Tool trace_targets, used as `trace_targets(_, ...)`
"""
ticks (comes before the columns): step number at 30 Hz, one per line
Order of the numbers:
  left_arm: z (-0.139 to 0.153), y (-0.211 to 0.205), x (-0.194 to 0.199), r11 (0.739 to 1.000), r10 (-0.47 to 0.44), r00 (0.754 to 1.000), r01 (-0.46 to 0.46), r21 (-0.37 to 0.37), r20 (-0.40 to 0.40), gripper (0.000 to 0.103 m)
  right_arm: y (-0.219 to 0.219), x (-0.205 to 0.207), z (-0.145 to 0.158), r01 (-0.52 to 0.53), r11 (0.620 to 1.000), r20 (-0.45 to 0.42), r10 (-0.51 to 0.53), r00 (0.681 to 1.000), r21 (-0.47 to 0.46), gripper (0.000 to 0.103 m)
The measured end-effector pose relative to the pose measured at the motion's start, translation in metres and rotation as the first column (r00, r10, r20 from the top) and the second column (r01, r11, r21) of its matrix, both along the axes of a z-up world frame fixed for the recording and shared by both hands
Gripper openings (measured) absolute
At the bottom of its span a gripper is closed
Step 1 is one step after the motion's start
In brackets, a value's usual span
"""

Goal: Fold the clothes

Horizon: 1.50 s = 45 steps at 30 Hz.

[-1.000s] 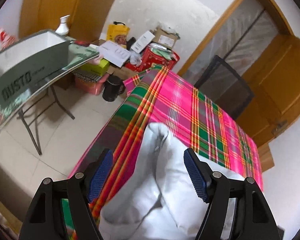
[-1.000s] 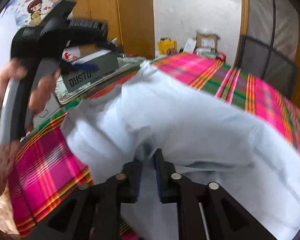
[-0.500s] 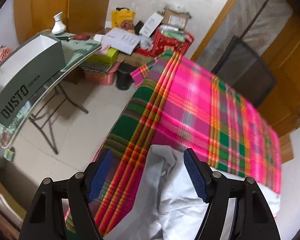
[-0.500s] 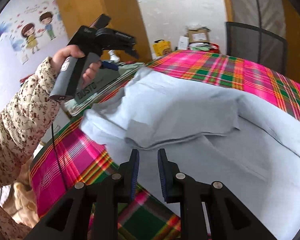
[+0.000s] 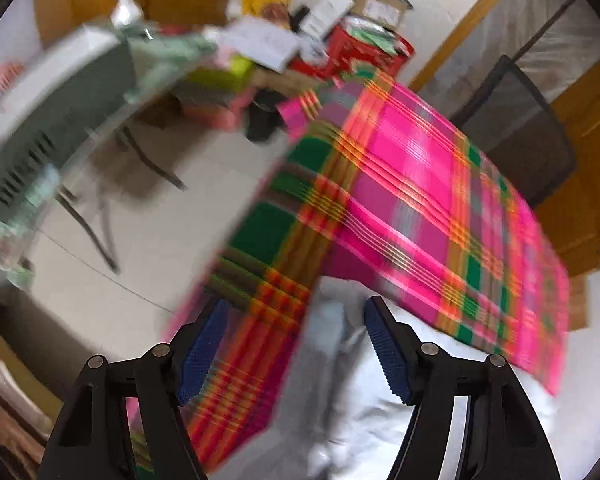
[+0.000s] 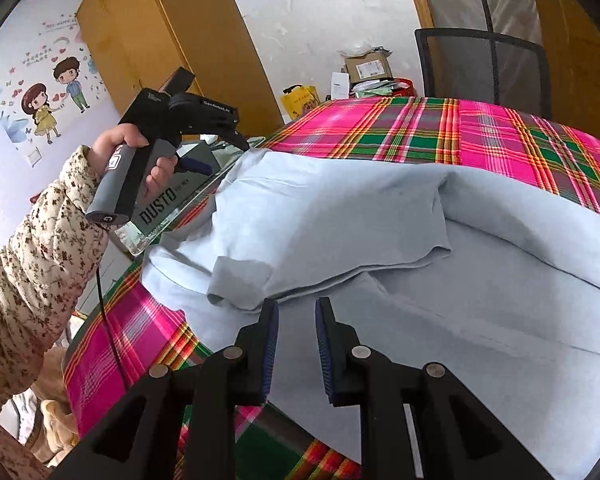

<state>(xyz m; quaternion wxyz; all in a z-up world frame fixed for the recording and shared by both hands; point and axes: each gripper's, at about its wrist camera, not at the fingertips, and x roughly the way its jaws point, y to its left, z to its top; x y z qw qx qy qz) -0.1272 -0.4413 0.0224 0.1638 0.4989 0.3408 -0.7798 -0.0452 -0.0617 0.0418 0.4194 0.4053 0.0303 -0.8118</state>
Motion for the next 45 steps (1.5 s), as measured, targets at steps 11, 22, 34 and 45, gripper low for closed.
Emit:
trace_targets(11, -0.009, -0.009, 0.003, 0.962, 0.068, 0.994, -0.043, 0.271, -0.084, 0.059, -0.002, -0.003, -0.008, 0.008, 1.000, 0.031, -0.008, 0.999, -0.002, 0.020)
trace_targets(22, -0.022, -0.017, 0.000, 0.941, 0.162, 0.981, -0.122, 0.316, -0.104, 0.007, -0.002, -0.005, -0.013, 0.021, 1.000, 0.053, -0.021, 0.998, -0.006, 0.020)
trace_targets(34, -0.022, -0.017, 0.000, 0.984, 0.145, 0.974, -0.123, 0.130, -0.173, 0.006, -0.004, -0.005, -0.016, 0.028, 1.000, 0.051, -0.029, 0.998, 0.005, 0.020)
trace_targets(45, 0.010, -0.016, 0.041, 0.993, 0.119, 0.976, -0.119, 0.013, -0.180, 0.040, 0.034, -0.026, -0.004, 0.195, 0.980, 0.029, -0.194, 0.981, -0.034, 0.028)
